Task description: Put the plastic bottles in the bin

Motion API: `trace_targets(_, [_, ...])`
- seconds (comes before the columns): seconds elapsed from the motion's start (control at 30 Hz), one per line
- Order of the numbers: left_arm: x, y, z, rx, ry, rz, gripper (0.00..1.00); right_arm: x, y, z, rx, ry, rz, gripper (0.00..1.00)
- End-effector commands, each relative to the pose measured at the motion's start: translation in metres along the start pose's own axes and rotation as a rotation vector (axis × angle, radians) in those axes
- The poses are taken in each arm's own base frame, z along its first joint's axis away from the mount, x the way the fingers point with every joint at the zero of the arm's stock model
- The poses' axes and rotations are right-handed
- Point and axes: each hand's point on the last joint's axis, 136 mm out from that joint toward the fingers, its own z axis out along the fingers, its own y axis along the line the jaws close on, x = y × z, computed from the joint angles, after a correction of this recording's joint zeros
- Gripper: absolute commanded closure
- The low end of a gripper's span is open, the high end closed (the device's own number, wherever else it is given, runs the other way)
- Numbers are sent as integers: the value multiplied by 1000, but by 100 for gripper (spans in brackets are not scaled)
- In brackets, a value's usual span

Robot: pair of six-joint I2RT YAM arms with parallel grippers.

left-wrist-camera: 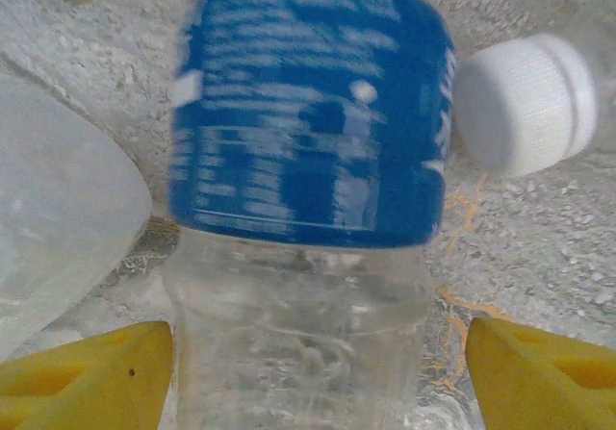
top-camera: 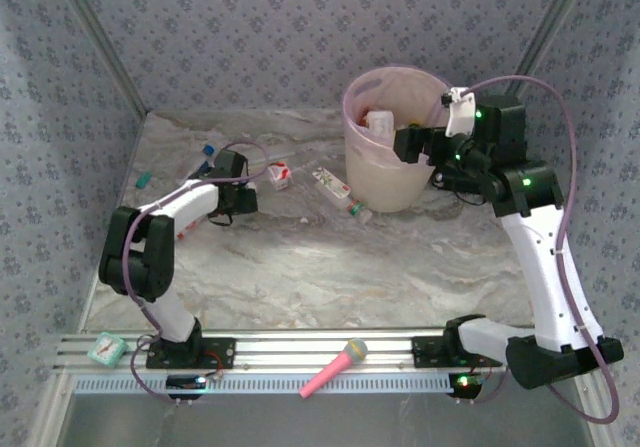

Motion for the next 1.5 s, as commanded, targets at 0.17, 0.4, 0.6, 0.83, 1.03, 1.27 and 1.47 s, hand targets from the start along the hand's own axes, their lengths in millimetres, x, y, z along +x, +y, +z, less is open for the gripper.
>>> trace_targets(0.17, [-7, -1, 6, -8, -9, 3, 33, 5, 9, 2, -60, -4, 26, 0])
trace_targets(0.4, [-11, -3, -6, 12, -27, -3, 44, 3, 12, -1, -68, -14, 17, 0])
trace_targets(0.6, [-27, -6, -54, 68, -121, -2, 45, -3, 23, -7, -115, -25, 16, 1])
trace_targets(0.83, [-35, -41, -136, 372, -283, 10, 51, -18, 71, -6, -275, -42, -36, 1])
trace_targets(1.03, [-28, -90, -212, 817, -405, 42, 66, -17, 137, 24, -427, 33, -124, 1])
trace_targets(1.27, [-17, -105, -266, 1060, -563, 72, 85, -2, 193, 76, -569, 159, -100, 2])
trace_targets(1.47, [-7, -117, -271, 1133, -601, 102, 90, 18, 210, 123, -623, 258, -6, 3])
